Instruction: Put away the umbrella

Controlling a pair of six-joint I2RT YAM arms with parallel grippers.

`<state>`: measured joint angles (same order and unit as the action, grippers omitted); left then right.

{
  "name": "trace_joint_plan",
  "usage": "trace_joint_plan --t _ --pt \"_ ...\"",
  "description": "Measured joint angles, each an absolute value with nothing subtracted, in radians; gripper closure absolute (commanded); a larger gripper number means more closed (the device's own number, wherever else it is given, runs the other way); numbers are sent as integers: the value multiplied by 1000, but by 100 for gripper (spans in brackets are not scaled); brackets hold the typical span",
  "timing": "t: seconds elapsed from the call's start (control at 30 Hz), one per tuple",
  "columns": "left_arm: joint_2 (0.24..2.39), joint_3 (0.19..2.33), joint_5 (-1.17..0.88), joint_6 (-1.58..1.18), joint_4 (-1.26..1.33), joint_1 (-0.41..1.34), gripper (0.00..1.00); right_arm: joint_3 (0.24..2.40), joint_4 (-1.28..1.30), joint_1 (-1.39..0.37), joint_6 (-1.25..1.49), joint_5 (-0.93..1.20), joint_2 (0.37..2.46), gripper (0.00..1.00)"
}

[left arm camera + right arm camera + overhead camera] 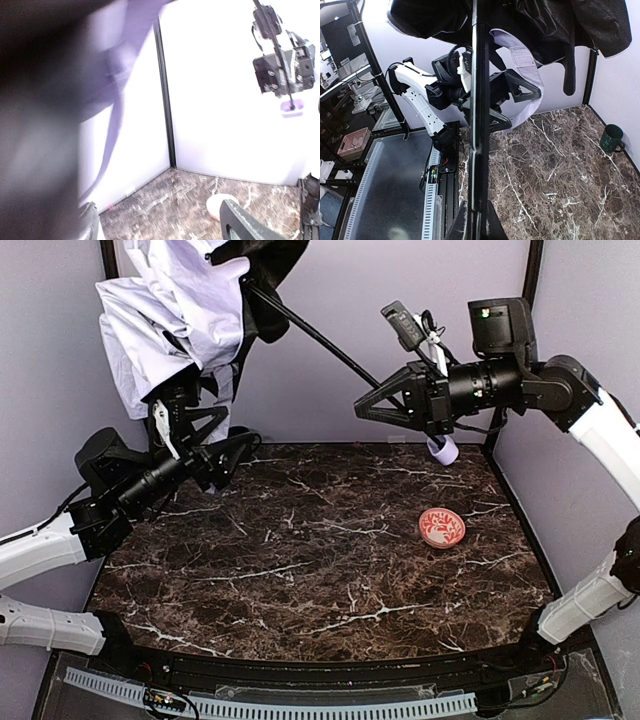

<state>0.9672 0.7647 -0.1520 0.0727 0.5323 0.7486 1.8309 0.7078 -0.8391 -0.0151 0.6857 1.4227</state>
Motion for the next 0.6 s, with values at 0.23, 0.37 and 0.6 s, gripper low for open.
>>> trace_joint_plan --t 0.23,0.37,0.6 --pt "1014 762 -152 78 623 741 29 1808 653 -839 -23 749 1357 100" --pt "1016 761 -165 98 623 741 29 1808 636 -839 -33 767 1354 100" --pt "987 747 -202 109 608 741 33 1808 635 -838 -46 765 1354 100"
